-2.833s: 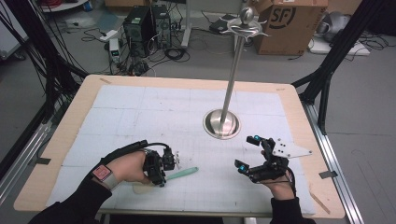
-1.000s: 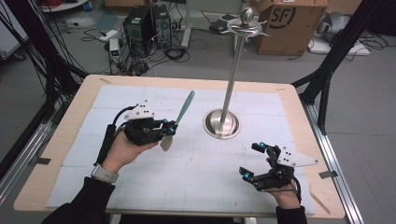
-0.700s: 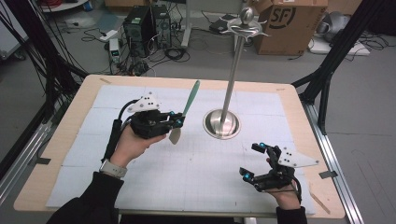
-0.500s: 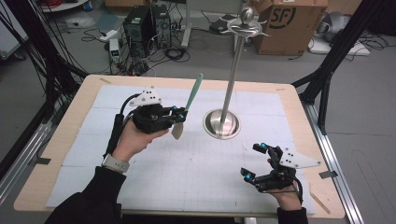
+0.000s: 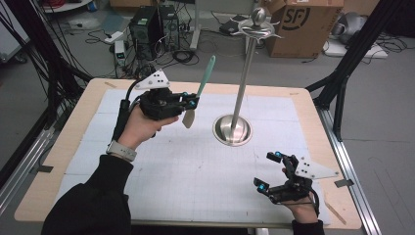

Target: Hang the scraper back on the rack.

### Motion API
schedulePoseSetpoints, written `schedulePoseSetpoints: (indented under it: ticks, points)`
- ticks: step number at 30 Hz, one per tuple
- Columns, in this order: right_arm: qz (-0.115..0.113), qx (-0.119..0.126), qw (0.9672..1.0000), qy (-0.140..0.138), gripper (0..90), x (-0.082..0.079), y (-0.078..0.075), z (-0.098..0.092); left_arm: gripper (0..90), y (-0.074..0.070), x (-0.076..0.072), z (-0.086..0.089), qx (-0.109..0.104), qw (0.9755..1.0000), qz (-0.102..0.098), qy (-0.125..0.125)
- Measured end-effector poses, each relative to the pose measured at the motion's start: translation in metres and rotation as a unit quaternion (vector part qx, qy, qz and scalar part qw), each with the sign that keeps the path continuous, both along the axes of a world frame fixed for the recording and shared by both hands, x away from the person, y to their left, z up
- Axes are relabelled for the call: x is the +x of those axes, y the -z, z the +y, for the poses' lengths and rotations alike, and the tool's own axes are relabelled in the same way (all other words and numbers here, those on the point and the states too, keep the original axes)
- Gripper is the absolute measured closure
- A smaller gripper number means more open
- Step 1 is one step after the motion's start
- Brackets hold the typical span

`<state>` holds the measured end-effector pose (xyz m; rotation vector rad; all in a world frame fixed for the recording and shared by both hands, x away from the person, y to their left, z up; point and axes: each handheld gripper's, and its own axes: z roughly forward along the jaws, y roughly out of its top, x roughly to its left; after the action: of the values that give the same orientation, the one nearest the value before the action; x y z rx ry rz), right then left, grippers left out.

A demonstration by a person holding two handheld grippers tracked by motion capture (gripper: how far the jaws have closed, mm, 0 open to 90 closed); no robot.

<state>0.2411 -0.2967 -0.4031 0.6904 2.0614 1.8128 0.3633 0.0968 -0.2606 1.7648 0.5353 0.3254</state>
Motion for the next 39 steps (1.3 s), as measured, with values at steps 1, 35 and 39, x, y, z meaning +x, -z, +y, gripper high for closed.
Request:
schedulePoseSetpoints:
  ticks: [1, 35, 39]
  points:
    - [0.0, 0.0, 1.0, 0.0, 2.5, 0.0, 0.0, 0.0, 80.6, -0.001, 0.002, 0.0, -0.001, 1.0, -0.002, -0.002]
    - [0.004, 0.007, 0.9999, -0.013, 2.5, -0.002, 0.001, 0.004, 80.6, -0.034, 0.039, -0.032, -0.011, 0.9997, -0.023, 0.004]
    - [0.004, 0.006, 0.9999, -0.012, 2.5, -0.002, 0.001, 0.004, 80.6, -0.035, 0.038, -0.034, -0.016, 0.9995, -0.026, 0.008]
